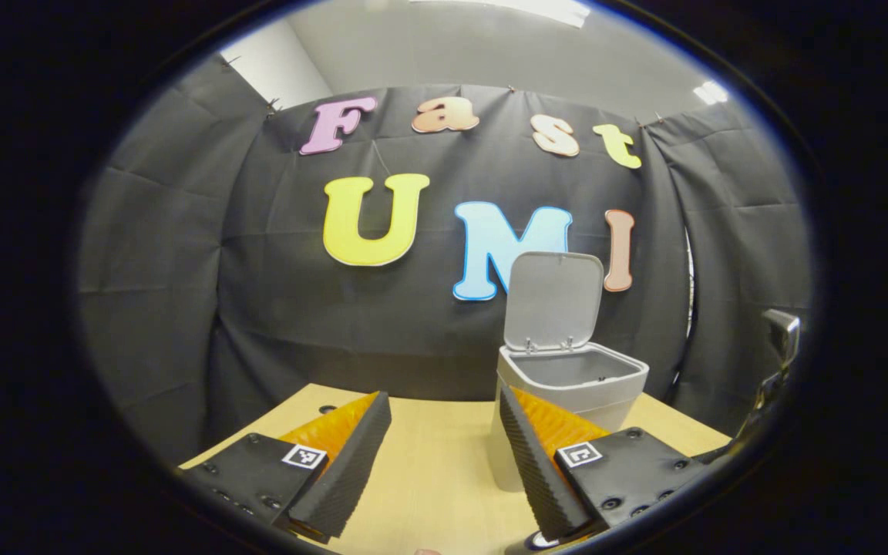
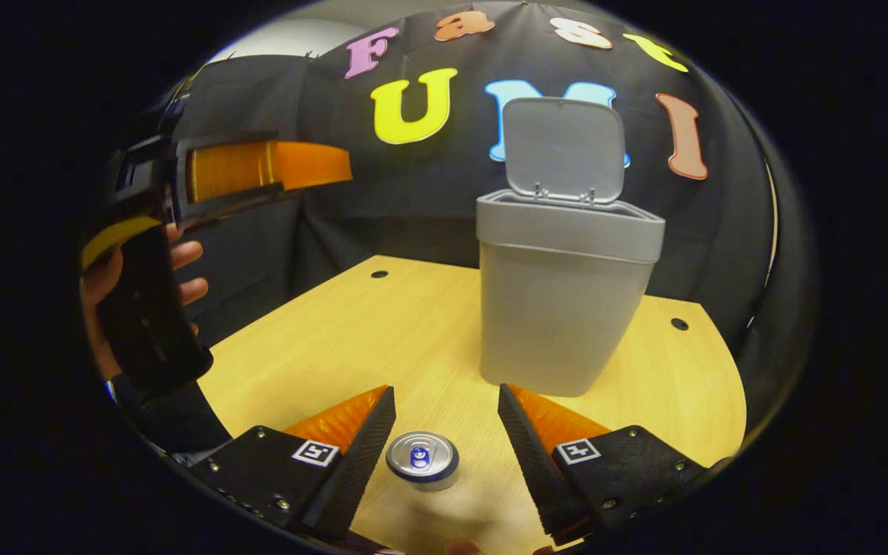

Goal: Press the lid of the desktop garbage bin to open it, pick up the crumpled paper on the desktop and throw it into the bin, then pick up the pop can on the desktop and drop it into the bin, and finally close the garbage bin lid.

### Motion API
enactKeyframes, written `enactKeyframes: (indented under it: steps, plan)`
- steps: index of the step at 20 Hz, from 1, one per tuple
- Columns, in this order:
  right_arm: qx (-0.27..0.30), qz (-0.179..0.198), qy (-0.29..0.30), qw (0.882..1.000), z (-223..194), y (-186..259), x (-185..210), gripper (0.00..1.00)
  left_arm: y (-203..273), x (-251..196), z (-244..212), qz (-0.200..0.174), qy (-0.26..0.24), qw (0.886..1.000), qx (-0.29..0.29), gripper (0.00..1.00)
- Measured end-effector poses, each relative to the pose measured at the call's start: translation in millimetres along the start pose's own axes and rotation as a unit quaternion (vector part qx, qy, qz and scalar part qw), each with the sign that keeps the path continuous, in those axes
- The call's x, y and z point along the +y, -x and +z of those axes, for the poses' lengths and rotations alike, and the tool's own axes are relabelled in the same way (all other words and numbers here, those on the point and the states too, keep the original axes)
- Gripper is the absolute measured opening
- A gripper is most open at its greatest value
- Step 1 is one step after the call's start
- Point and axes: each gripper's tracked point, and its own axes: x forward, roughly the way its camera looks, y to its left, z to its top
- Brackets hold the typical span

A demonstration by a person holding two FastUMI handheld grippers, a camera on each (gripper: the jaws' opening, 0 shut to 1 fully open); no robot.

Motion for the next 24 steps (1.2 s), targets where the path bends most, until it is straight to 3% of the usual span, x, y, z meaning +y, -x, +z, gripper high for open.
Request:
enactKeyframes:
  steps: [3, 12, 17, 24]
  plan:
    - [0.039, 0.019, 0.004, 0.999, -20.5, -9.1, 10.8, 0.85, 1.6, 6.3, -2.8, 0.007, 0.001, 1.0, 0.0, 0.93]
    - [0.133, 0.03, -0.003, 0.991, -66.4, -27.6, 8.8, 0.87, 0.7, 13.3, -15.5, 0.016, 0.011, 1.0, 0.008, 0.95]
    - [0.159, 0.034, 0.001, 0.987, -80.6, -32.5, 7.5, 0.87, -2.4, 8.1, -14.1, 0.016, 0.004, 1.0, 0.006, 0.91]
    - [0.163, 0.032, 0.007, 0.986, -83.3, -31.4, 5.8, 0.87, -3.7, 6.5, -14.2, 0.016, 0.004, 1.0, 0.003, 0.95]
